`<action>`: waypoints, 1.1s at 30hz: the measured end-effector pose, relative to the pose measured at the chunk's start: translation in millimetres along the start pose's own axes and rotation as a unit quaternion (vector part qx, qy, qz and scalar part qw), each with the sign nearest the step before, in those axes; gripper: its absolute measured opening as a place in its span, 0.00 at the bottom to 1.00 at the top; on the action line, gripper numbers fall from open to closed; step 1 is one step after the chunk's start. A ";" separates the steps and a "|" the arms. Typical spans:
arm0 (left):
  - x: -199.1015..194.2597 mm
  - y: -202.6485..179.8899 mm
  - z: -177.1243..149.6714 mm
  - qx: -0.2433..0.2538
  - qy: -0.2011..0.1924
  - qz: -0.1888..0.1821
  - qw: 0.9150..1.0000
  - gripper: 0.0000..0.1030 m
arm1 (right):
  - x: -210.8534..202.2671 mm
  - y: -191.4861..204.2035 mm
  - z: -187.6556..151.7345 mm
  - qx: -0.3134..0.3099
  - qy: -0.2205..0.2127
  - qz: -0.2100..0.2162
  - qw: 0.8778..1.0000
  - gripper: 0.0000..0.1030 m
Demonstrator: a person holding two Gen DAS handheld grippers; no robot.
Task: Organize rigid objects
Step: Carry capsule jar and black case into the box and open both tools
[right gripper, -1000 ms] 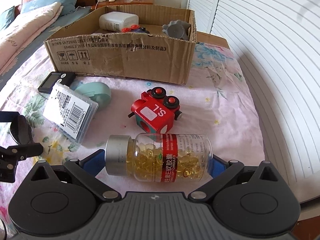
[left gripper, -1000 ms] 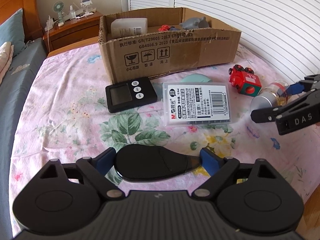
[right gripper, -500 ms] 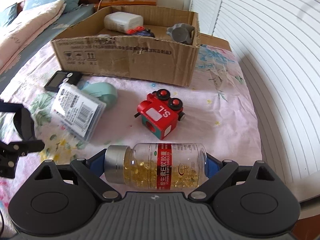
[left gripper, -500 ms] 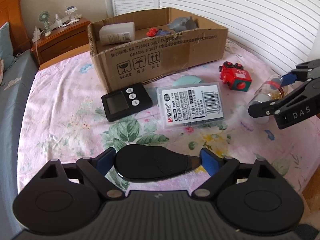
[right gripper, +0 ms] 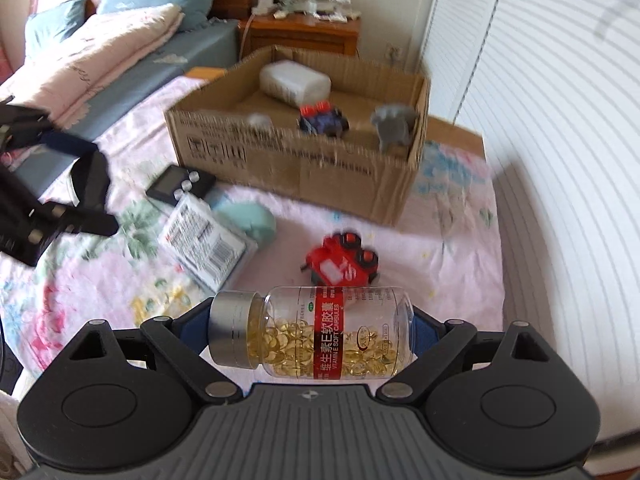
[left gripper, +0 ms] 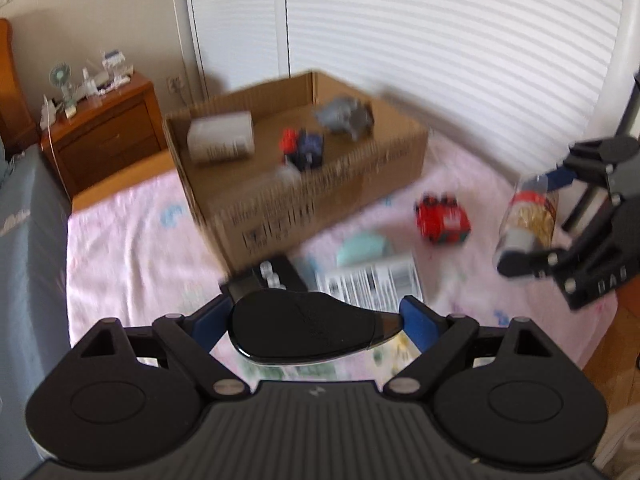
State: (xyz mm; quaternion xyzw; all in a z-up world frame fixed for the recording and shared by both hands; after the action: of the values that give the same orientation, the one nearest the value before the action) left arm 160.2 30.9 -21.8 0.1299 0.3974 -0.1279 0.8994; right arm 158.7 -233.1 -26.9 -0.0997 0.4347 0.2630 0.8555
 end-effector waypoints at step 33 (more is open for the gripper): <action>71.6 52.4 101.7 -0.051 -0.037 0.037 0.997 0.94 | 16.7 -34.6 102.4 0.012 -0.046 -0.022 0.999 0.93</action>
State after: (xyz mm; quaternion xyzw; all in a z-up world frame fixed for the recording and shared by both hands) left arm 293.6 36.6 -2.2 0.0934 0.3648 -0.0792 0.9230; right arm 256.1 -215.3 19.5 -0.0864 0.3955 0.2427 0.8816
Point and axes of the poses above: each gripper's, at about its wrist camera, not at the fingertips, and x roughly the way its jaws point, y to its left, z to its top, the point moved 1 cm from there along x, roughly the way its jaws point, and after that the axes turned 9 degrees about z, right-handed, at the moved point
